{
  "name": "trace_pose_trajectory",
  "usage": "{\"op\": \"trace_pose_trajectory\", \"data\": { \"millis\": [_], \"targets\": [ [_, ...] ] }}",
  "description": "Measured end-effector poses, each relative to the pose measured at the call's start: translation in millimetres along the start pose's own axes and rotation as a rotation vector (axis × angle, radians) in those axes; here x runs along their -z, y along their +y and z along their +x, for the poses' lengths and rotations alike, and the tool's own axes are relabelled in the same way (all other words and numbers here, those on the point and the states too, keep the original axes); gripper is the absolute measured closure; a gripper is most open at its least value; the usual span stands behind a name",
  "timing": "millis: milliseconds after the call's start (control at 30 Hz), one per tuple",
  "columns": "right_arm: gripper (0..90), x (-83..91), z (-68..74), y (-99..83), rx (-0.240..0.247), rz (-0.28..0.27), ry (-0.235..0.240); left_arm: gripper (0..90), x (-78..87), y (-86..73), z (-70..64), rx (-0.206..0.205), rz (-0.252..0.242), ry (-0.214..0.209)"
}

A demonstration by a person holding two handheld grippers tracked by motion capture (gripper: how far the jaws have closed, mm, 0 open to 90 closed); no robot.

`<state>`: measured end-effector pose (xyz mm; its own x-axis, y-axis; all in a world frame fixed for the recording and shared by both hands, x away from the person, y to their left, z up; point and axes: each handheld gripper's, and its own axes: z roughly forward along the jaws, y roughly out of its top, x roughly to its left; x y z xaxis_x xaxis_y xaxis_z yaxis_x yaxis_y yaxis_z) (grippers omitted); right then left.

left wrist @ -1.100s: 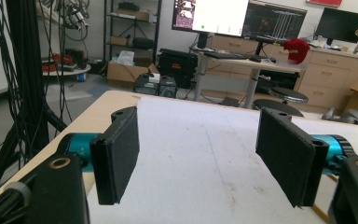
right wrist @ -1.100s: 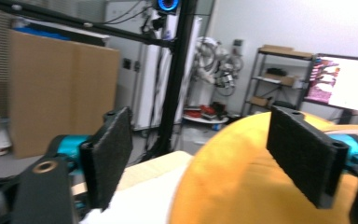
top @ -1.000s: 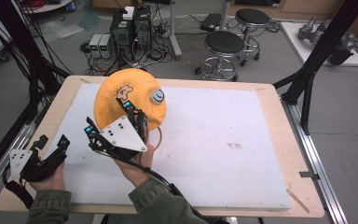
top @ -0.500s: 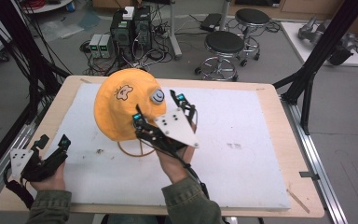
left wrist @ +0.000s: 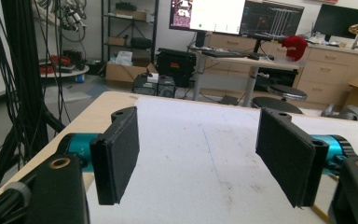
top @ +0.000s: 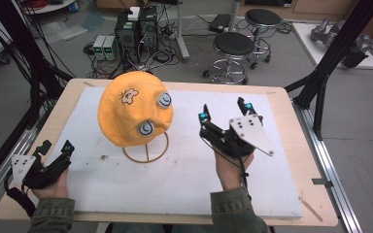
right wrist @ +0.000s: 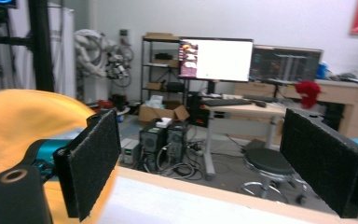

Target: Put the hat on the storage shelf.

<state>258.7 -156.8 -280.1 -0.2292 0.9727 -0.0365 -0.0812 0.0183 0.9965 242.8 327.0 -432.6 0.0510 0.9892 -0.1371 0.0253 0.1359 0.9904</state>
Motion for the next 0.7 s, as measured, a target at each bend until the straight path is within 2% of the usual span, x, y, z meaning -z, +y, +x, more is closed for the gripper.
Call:
{"op": "trace_pose_trajectory", "data": {
  "millis": [33, 100, 133, 233, 633, 700],
  "targets": [
    [11.3, 3.5, -11.5, -5.0, -0.008, 0.02, -0.02, 30.3, 0.2, -0.2, 0.4, -0.004, 0.004, 0.002],
    [11.3, 7.3, -22.1, -10.1, -0.014, 0.036, -0.041, 30.3, 0.2, -0.3, 0.4, -0.005, 0.004, 0.003],
    [11.3, 7.3, -22.1, -10.1, -0.014, 0.036, -0.041, 30.3, 0.5, -0.3, 0.4, -0.005, 0.004, 0.003],
    [11.3, 14.3, -40.8, -18.1, -0.025, 0.063, -0.072, 30.3, 1.5, -0.2, 0.7, -0.01, 0.005, 0.005],
    [11.3, 32.9, -82.2, -43.6, -0.039, 0.122, -0.161, 30.3, 1.2, -0.5, -0.2, -0.019, 0.005, 0.007],
    [11.3, 34.1, -84.2, -45.7, -0.046, 0.126, -0.166, 30.3, 1.2, -0.5, -0.4, -0.019, 0.006, 0.005]
  ]
}}
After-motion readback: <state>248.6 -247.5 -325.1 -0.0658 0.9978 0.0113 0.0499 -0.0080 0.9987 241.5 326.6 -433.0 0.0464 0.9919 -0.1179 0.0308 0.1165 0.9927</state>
